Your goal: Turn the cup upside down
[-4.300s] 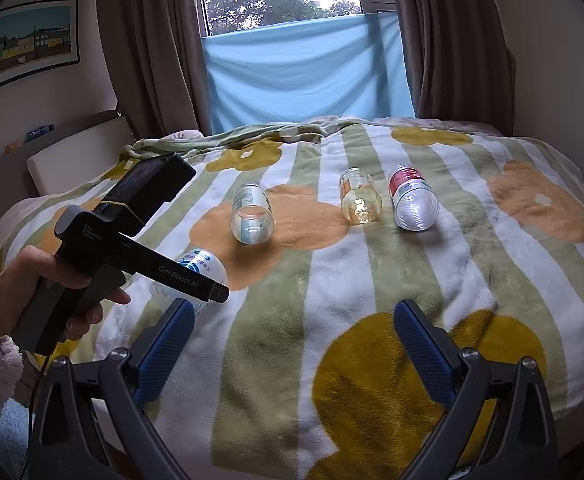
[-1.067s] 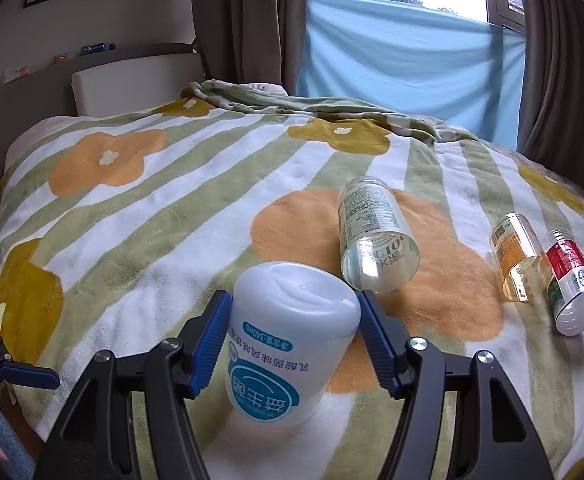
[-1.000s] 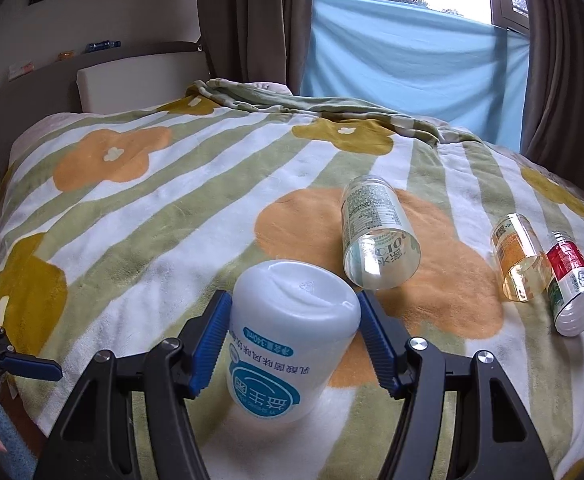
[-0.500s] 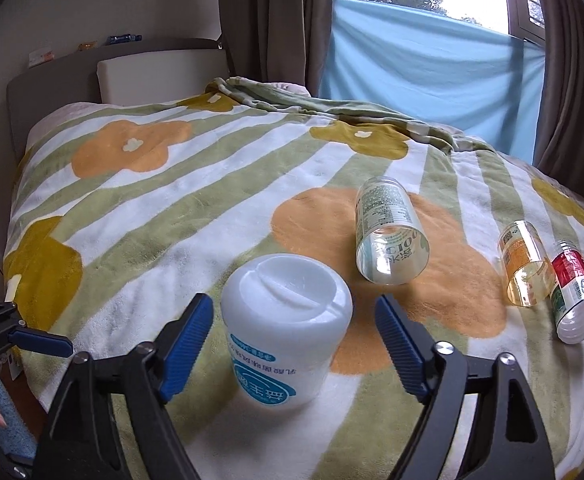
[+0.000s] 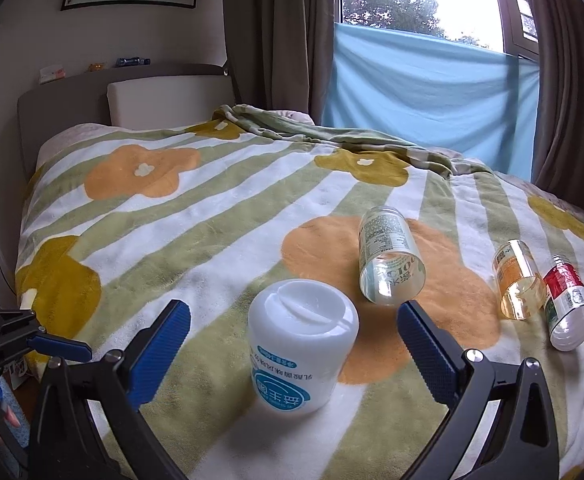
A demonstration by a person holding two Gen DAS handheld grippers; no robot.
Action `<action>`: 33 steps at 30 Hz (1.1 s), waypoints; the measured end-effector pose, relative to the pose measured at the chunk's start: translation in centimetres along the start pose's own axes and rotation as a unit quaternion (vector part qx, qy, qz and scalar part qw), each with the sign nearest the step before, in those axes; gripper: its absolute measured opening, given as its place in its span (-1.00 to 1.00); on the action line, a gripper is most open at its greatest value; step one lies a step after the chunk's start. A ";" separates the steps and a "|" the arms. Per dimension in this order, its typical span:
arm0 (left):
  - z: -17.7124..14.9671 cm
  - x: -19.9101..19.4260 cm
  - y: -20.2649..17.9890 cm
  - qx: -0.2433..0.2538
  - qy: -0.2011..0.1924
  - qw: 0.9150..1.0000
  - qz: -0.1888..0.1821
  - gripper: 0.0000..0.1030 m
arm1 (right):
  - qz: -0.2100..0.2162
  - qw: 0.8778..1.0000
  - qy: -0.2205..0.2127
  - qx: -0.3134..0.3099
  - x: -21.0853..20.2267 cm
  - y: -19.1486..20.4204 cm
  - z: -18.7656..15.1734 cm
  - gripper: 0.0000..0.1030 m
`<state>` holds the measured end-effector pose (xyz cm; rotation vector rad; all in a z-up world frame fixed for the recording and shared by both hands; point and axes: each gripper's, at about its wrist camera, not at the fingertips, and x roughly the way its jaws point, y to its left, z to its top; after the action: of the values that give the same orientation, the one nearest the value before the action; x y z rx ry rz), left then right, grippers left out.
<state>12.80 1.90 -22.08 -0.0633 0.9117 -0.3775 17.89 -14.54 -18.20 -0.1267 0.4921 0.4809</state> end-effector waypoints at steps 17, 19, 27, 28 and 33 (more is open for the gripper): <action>7.0 -20.5 -6.1 0.028 -0.285 0.951 0.113 0.99 | -0.135 0.986 -0.095 0.038 -21.2 2.1 8.8 1.00; 6.8 -22.4 -7.1 0.031 -0.312 0.941 0.126 0.99 | -0.164 0.980 -0.106 0.045 -22.8 2.3 8.8 1.00; 4.8 -24.1 -9.3 0.039 -0.344 0.929 0.133 0.99 | -0.250 0.955 -0.143 0.078 -26.4 2.5 6.9 0.99; 4.7 -24.0 -9.3 0.041 -0.346 0.928 0.134 0.99 | -0.249 0.954 -0.141 0.086 -26.5 2.3 6.7 1.00; 4.0 -23.7 -9.9 0.052 -0.344 0.927 0.140 0.99 | -0.257 0.952 -0.137 0.099 -27.0 1.8 6.0 1.00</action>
<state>-0.11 0.42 0.48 0.0328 0.1966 -0.1149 -1.27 -22.72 0.04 0.0083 0.2158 -0.0644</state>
